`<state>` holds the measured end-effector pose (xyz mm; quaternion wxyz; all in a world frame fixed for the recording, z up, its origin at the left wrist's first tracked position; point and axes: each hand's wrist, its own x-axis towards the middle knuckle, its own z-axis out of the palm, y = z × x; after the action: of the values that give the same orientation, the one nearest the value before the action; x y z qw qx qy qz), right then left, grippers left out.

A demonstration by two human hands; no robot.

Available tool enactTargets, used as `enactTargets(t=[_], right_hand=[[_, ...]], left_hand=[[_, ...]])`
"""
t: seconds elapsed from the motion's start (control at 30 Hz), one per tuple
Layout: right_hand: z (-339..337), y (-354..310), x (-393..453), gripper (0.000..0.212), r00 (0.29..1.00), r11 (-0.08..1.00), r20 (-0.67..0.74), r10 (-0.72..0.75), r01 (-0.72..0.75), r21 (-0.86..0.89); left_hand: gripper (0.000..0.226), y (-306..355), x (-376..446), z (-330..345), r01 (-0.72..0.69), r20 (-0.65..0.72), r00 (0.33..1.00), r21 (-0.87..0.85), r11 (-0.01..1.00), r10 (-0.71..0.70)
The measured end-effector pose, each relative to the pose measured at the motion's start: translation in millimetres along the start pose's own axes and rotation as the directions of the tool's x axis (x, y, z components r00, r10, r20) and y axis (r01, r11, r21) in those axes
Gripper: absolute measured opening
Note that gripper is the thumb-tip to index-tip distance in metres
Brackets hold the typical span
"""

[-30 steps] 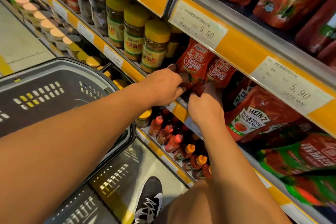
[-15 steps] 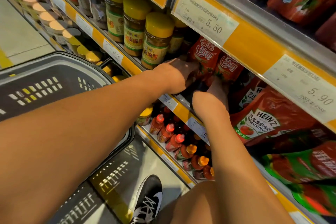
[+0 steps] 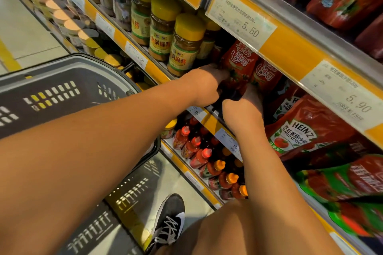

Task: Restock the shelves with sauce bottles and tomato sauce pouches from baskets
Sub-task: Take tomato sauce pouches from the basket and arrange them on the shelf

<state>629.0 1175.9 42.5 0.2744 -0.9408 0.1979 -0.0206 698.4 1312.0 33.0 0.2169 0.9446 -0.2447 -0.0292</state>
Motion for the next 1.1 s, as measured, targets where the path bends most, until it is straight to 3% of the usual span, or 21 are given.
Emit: enactTargets(t=[0.07, 0.37, 0.67, 0.9, 1.1], right_hand=[[-2, -5, -9, 0.054, 0.998, 0.998, 0.01, -0.058, 0.058, 0.007], [3, -43, -60, 0.034, 0.966, 0.948, -0.007, -0.259, 0.256, 0.188], [26, -93, -121, 0.034, 0.877, 0.865, 0.072, -0.476, 0.452, 0.217], [61, -129, -163, 0.036, 0.74, 0.786, 0.263, -0.618, 0.591, 0.183], [105, -151, -179, 0.041, 0.662, 0.76, 0.42, -0.62, 0.641, 0.112]], left_hand=[[0.047, -2, -16, -7, 0.019, -0.031, 0.999, -0.043, 0.999, -0.021], [0.025, -38, -136, -46, 0.094, -0.228, 0.964, -0.195, 0.976, -0.138], [0.04, -77, -257, -86, 0.288, -0.241, 0.908, -0.231, 0.929, -0.342], [0.036, -112, -334, -98, 0.463, -0.249, 0.806, -0.3, 0.834, -0.537], [0.025, -163, -385, -74, 0.625, -0.153, 0.68, -0.39, 0.676, -0.717]])
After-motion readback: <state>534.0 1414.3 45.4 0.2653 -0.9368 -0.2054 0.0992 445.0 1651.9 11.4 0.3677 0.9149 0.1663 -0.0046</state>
